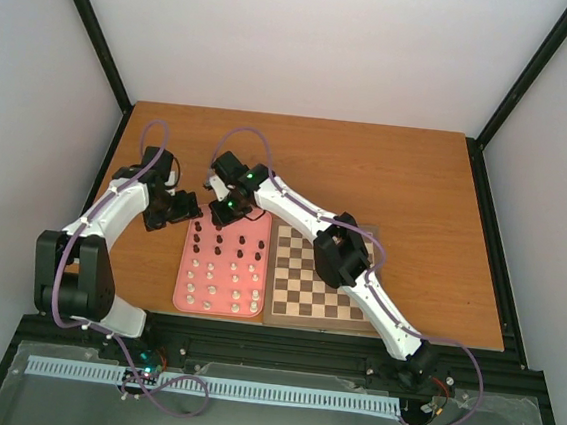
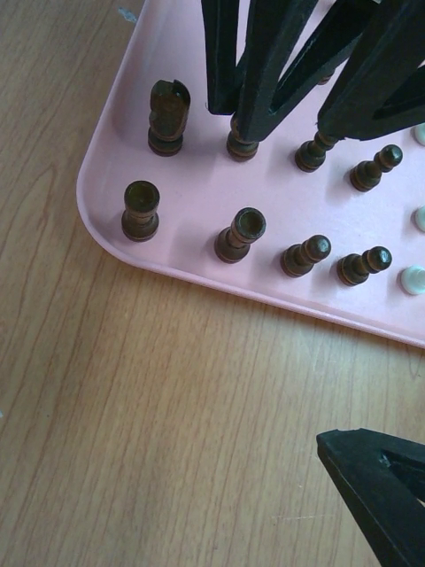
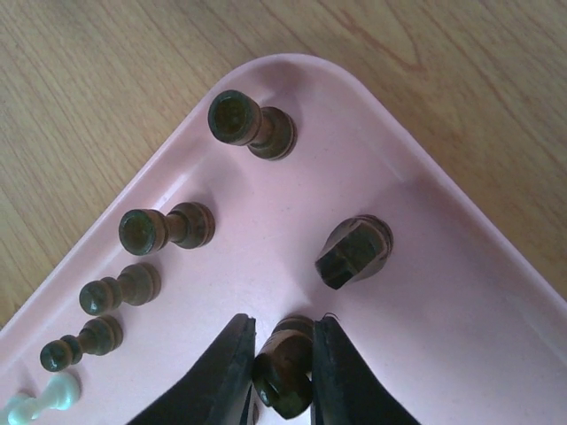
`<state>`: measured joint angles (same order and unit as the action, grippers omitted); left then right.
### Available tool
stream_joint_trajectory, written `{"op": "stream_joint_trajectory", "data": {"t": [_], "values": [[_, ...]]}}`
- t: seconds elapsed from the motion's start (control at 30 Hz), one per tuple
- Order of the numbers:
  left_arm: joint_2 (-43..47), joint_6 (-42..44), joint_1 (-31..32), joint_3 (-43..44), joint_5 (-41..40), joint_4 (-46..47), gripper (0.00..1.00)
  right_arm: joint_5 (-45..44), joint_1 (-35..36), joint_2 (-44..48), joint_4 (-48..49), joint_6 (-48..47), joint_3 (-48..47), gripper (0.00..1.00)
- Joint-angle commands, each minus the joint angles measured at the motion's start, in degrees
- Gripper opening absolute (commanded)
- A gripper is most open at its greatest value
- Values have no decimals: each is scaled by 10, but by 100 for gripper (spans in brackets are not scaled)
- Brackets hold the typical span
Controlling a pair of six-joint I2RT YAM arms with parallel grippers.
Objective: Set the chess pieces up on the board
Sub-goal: Pick up the chess piece from the storage box, then place the chess piece on the chessboard.
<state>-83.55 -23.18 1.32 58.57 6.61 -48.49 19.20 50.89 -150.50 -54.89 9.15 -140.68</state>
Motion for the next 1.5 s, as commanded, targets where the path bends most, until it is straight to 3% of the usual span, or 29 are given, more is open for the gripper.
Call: {"op": "stream_joint_trajectory", "data": {"t": [0.0,0.23,0.63,0.87,1.17,1.47], "values": [[-6,-7,-3,21,5,-3,100,7,3,-11,-4,-2,-12,13],[-5,-6,-3,23,3,-4,100,-5,3,6,-8,-5,1,3],[3,-2,-3,30,-10,-11,100,-53,-9,102,-5,-12,32,3],[2,0,-3,34,-11,-12,100,-136,-38,206,26,1,137,3],[-13,4,-3,48,-1,-12,100,-214,-145,383,99,22,417,3],[-23,5,-3,50,8,-7,100,-278,-226,493,135,37,584,3]]}}
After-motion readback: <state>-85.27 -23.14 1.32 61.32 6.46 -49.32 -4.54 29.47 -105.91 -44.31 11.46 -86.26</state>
